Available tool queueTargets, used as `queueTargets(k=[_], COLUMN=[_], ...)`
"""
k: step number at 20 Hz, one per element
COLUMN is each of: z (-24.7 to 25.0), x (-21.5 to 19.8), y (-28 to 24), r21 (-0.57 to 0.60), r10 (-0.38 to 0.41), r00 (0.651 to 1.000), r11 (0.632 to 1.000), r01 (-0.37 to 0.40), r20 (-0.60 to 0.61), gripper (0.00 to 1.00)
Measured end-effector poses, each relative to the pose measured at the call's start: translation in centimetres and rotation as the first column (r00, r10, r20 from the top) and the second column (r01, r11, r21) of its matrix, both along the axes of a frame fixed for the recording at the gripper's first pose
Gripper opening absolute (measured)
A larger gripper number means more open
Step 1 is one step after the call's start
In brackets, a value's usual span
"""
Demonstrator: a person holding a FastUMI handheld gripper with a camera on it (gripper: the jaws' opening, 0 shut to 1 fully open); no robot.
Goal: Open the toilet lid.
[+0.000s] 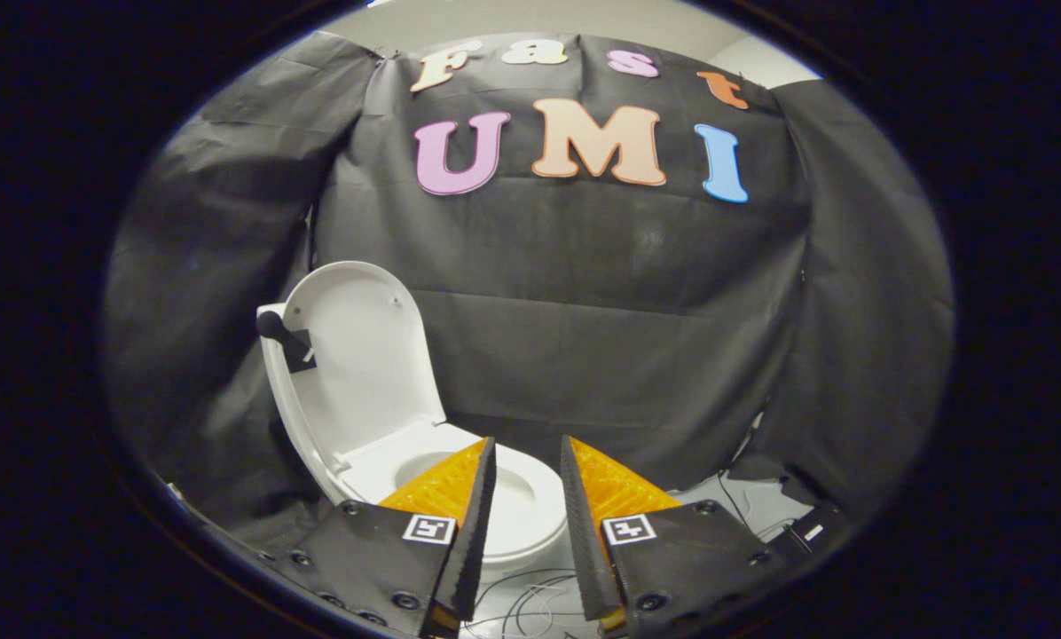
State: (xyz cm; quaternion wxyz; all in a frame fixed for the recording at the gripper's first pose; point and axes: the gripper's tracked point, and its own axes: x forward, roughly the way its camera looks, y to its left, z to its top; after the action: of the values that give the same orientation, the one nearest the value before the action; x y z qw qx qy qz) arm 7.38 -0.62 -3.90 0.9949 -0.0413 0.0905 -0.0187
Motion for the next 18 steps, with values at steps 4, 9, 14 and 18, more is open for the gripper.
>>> queueTargets(k=[4, 9, 14, 18], z=[0.2, 0.4, 0.3, 1.6], x=[-1.0, -2.2, -3.6, -4.6], y=[0.8, 0.9, 0.6, 0.9], r21=[0.029, 0.057, 0.098, 0.075], r10=[0.025, 0.040, 0.036, 0.040], r00=[1.000, 0.999, 0.999, 0.997], r11=[0.999, 0.998, 0.994, 0.996], r01=[-0.025, -0.041, -0.038, -0.045], r20=[0.009, 0.016, 0.020, 0.064], gripper=[0.46, 0.46, 0.45, 0.45])
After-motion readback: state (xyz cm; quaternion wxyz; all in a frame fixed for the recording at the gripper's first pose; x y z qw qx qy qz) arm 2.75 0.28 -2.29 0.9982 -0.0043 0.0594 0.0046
